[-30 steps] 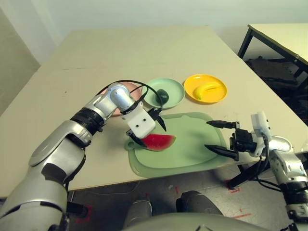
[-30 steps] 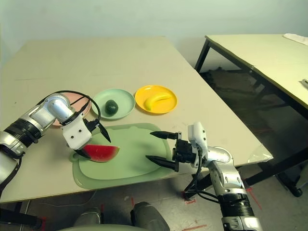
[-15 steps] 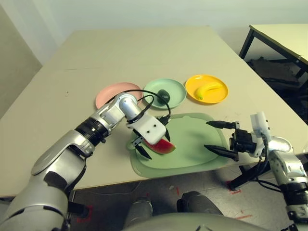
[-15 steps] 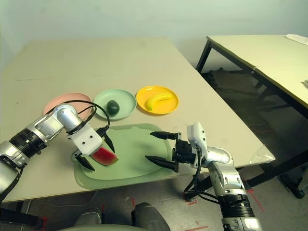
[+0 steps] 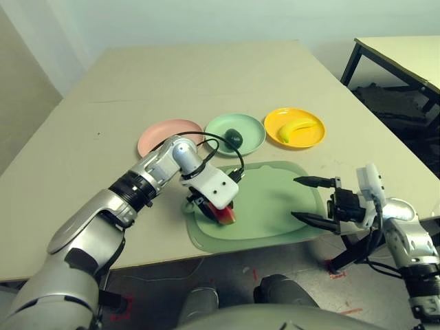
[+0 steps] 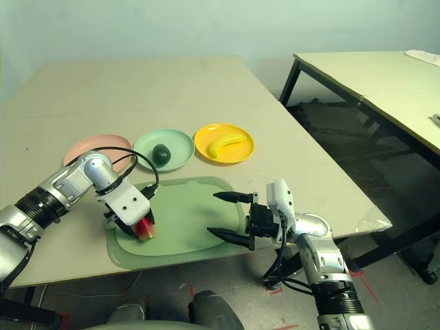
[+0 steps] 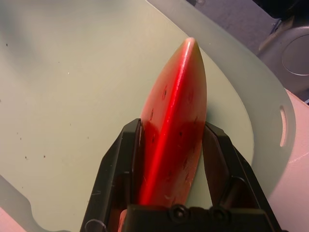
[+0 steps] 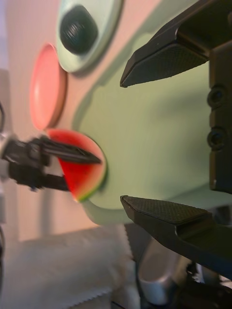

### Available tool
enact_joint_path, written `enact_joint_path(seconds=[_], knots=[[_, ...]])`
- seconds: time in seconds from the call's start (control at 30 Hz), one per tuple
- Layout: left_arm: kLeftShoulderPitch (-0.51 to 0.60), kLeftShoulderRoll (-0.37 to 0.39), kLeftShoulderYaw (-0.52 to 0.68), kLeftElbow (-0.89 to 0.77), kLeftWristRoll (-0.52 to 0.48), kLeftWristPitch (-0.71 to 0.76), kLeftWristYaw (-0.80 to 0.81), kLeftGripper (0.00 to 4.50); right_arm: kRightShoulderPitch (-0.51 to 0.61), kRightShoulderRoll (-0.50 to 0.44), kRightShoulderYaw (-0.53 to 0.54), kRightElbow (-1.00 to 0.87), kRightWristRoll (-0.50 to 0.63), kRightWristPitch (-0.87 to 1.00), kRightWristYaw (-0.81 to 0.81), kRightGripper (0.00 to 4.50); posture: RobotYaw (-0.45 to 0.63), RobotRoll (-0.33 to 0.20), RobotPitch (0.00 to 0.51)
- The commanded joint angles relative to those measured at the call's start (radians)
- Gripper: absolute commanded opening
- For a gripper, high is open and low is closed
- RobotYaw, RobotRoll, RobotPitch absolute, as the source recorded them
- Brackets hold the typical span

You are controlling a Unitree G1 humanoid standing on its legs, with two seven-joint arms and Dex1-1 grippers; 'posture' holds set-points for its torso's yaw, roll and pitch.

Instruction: Place the fruits into color-matched plates.

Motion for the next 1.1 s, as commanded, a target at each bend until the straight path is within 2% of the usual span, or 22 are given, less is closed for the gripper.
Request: enact_joint_path(seconds=[0.03,0.23,0.33,0.37,0.43,0.5,0.77,1.1], knots=[[-0.003,0.009,0.02,0.038,0.004,0.013,-0.004,2.04,0.007,-0.025,0.039,-0.008,-0.043,-0.052,0.032,4.5,-0.15,0.0,0.0],[-0.048,0.044,0.075,0.135,-0.003,-0.018,-0.004,2.04,-0.007,-0.013,0.046,0.003,-0.031,-0.037,0.011,4.5,-0.13,0.0,0.0],[-0.078,0.063,0.112,0.21,0.002,-0.044,-0.004,2.04,-0.018,-0.008,0.05,0.017,-0.03,-0.038,0.007,3.88,-0.13,0.0,0.0],[-0.092,0.069,0.127,0.243,0.008,-0.056,-0.004,2.04,-0.023,-0.006,0.052,0.021,-0.031,-0.038,0.004,3.85,-0.13,0.0,0.0],[-0.123,0.075,0.16,0.316,0.023,-0.078,0.001,2.04,-0.032,-0.002,0.054,0.027,-0.033,-0.038,0.0,3.99,-0.12,0.0,0.0],[-0.159,0.08,0.189,0.397,0.037,-0.099,0.012,2.04,-0.038,0.0,0.056,0.034,-0.035,-0.041,0.0,4.49,-0.12,0.0,0.0],[-0.32,0.093,0.219,0.741,0.203,-0.21,0.179,2.04,-0.062,0.003,0.067,0.064,-0.04,-0.053,0.003,4.5,-0.12,0.0,0.0],[-0.376,0.061,0.191,0.877,0.395,-0.23,0.439,2.04,-0.064,0.005,0.068,0.054,-0.041,-0.054,-0.016,4.5,-0.13,0.0,0.0]])
